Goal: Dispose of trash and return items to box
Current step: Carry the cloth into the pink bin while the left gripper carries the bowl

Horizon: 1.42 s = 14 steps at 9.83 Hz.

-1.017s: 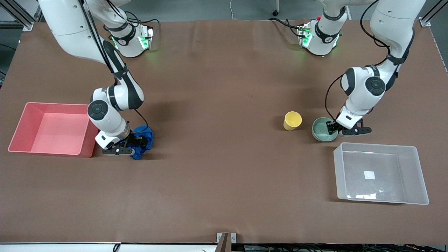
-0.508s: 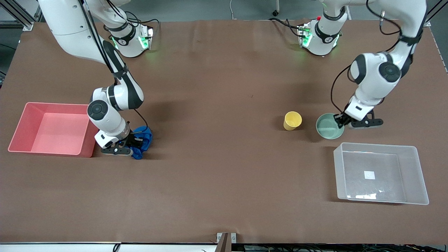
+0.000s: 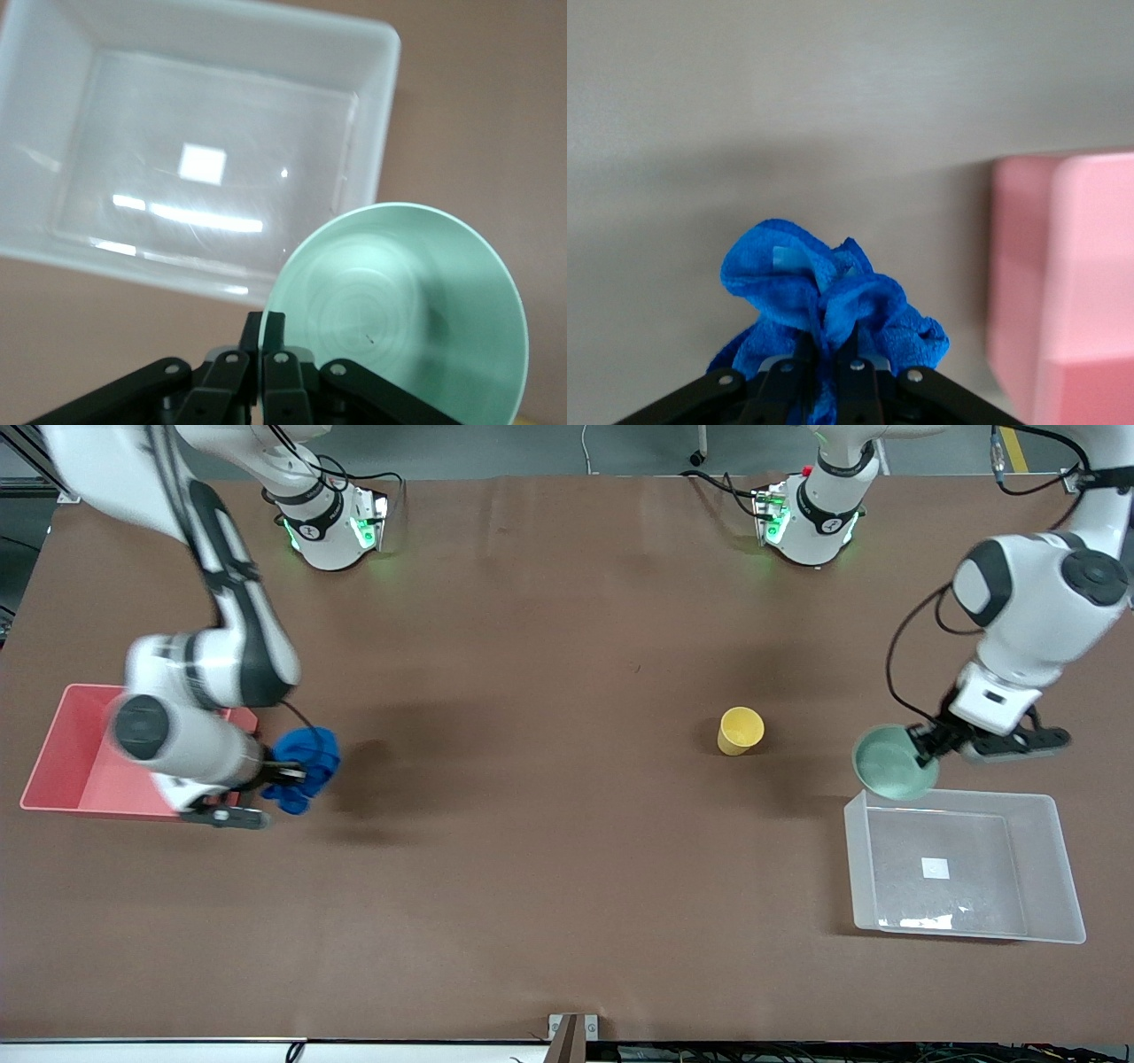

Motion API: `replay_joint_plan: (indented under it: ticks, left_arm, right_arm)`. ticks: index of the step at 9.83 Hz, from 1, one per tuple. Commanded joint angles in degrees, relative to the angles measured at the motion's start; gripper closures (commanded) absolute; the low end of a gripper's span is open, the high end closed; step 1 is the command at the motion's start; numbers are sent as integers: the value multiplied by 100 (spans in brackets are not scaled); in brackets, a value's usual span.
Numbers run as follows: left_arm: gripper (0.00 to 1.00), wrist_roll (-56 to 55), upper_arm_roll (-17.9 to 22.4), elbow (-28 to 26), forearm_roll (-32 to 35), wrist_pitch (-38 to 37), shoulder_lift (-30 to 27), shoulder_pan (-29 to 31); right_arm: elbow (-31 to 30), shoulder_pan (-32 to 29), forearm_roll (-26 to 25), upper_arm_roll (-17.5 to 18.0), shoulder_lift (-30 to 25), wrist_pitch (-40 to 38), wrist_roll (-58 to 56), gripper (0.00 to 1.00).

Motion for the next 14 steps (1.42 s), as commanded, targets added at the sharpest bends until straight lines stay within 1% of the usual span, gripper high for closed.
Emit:
replay_joint_plan:
  ticks: [1, 2, 3, 4, 5, 6, 7, 8, 9, 10, 11, 12, 13, 14]
  left_arm:
    - [100, 407, 211, 1707, -87, -556, 1446, 20]
    - [100, 644, 325, 2191, -279, -583, 1860, 20]
    - [100, 1056, 466, 2553, -672, -583, 2221, 29]
    - [100, 1625, 650, 2774, -1129, -583, 2520, 55]
    - [100, 2101, 704, 2915, -1725, -549, 2845, 99]
    - [100, 2488, 713, 2917, -2087, -461, 3057, 100]
    - [100, 2745, 713, 2917, -2222, -243, 3268, 126]
    - [99, 2973, 713, 2873, -2240, 38, 3444, 256]
    - [97, 3054, 704, 2795, -2249, 75, 3489, 249]
    - [93, 3046, 704, 2776, -2249, 76, 3507, 205]
    - [75, 3055, 704, 2776, -2241, 76, 3499, 196]
    - [31, 3081, 704, 2811, -2162, 32, 3412, 214]
    - [19, 3055, 704, 2777, -2161, -3, 3202, 196]
    - [12, 3037, 704, 2759, -2144, -273, 2948, 179]
  right_arm:
    - [9, -990, -68, 68, -659, -710, -1207, 98]
    - [-52, -1517, -104, 68, -652, -686, -1858, 98]
    - [-61, -1983, -244, 68, -583, -477, -2499, 98]
    - [-348, -2223, -341, 68, -417, 48, -2758, 98]
    - [-778, -2408, -394, 68, -345, 662, -2952, 98]
    - [-1226, -2436, -394, 68, -223, 1268, -2980, 97]
    - [-1361, -2445, -403, 68, 57, 1727, -2989, 95]
    - [-1362, -2480, -403, 68, 286, 1914, -2980, 88]
    - [-1371, -2497, -403, 77, 410, 2003, -2989, 60]
    - [-1362, -2532, -403, 77, 516, 2152, -2989, 1]
    - [-1353, -2567, -403, 77, 508, 2180, -3050, 0]
    - [-1310, -2524, -403, 77, 395, 1936, -3286, 0]
    - [-1040, -2506, -403, 94, 124, 1403, -3366, 0]
    - [-698, -2384, -403, 120, -183, 745, -3315, 0]
